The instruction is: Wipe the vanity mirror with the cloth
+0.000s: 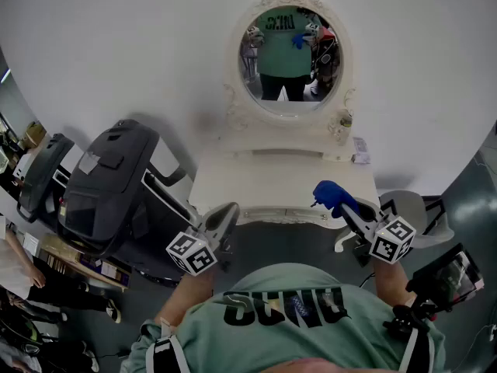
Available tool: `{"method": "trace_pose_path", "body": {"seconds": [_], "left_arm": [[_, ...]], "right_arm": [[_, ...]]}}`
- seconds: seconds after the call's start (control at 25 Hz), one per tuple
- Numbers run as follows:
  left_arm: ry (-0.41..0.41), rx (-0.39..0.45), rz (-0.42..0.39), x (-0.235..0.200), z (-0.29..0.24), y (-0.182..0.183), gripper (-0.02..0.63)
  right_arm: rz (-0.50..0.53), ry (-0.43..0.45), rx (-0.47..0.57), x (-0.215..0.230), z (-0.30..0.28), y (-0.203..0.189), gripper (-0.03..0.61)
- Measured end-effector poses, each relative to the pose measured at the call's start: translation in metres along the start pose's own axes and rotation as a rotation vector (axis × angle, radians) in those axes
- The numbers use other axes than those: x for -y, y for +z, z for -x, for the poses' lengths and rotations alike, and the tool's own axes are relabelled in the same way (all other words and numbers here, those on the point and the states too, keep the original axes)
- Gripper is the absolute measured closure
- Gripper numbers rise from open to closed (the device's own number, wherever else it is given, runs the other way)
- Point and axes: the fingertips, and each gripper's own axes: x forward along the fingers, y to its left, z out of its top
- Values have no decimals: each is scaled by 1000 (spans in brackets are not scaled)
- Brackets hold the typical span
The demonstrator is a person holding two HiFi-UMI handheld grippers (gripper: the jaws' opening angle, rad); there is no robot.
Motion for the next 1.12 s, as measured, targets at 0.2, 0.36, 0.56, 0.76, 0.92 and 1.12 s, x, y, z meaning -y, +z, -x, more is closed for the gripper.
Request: {"method": "trace_pose_path", "body": {"seconds": [0.2, 0.36, 0.56, 0.76, 0.92, 1.12], "left_arm": [[-12, 5, -12, 1, -6, 3, 604], [-14, 6, -10, 2, -9, -4, 604], [-11, 13, -5, -1, -6, -4, 604], [9, 16, -4, 13, -28, -10, 604], [29, -1, 7, 39, -62, -28, 604], [41, -21, 24, 55, -87, -44, 604]], "right_arm": [[4, -1, 10, 3, 1, 0, 514], [2, 1, 21, 8, 6, -4, 514], [-24, 12, 9, 5, 2, -5, 512], [-7, 47, -8, 20, 13, 2, 509], [-22, 74, -22, 52, 37, 5, 509], [-15, 120, -39, 69, 45, 8, 509]]}}
